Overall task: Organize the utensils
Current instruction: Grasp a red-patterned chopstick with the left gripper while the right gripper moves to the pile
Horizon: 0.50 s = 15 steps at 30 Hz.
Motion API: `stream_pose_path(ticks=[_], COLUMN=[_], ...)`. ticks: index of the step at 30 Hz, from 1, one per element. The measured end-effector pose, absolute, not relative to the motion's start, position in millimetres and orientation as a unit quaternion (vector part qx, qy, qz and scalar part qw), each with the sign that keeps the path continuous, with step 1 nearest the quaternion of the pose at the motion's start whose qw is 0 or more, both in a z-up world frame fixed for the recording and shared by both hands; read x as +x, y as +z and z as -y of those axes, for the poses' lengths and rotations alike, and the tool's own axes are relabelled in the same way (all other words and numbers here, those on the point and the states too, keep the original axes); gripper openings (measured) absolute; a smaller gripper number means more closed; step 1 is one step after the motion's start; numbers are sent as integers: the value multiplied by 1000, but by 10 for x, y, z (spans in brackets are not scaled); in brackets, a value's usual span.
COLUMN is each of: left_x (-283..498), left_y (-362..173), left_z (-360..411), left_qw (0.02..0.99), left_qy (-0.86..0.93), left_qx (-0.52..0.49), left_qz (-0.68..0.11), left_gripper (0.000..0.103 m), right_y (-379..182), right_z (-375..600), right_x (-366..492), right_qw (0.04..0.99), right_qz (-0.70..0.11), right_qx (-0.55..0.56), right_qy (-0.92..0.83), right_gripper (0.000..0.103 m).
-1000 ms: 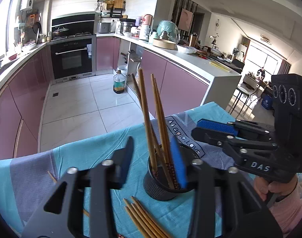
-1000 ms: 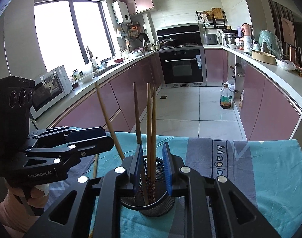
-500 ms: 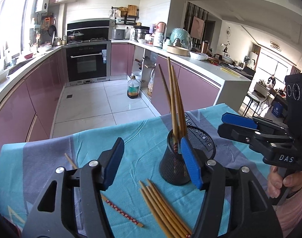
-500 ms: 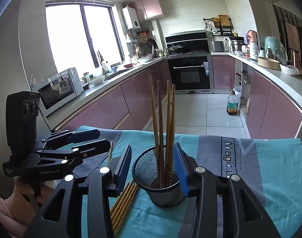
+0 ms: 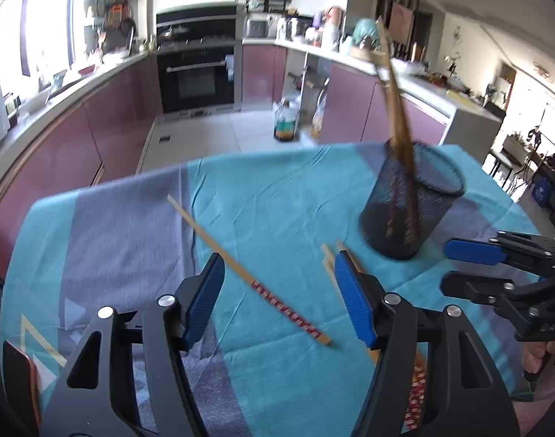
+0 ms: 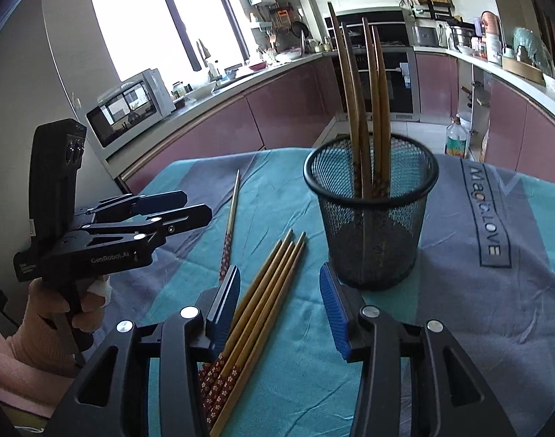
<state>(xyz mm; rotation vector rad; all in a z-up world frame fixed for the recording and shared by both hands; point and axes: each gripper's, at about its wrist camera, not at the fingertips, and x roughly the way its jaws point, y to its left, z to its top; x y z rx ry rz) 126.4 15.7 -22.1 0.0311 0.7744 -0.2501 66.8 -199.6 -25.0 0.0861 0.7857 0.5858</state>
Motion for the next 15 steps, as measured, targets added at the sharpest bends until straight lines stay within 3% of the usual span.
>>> stream_pose_path(ticks=[9,10,12,15], left_x=[1737,1781,1821,1806], left_y=[-675,-703,-732,-710], left_z=[-247,-241,-230,-171], left_qw=[893,891,890,887], left_qy=[-85,-82,-78,-88], left_qx=[6,7,13,10], left_qz=[-441,-447,-450,-453], left_gripper=[49,41,38,22], right_y=[-470,-474,-483,-493], right_z=[1944,1941,1935,1933], right_x=[680,679,664,650], right_qw=[867,867,866,864], right_qz=[-411,-412,-413,-414], right_qx=[49,50,52,52], right_qy=[276,276,278,280], right_gripper=[43,43,43,43])
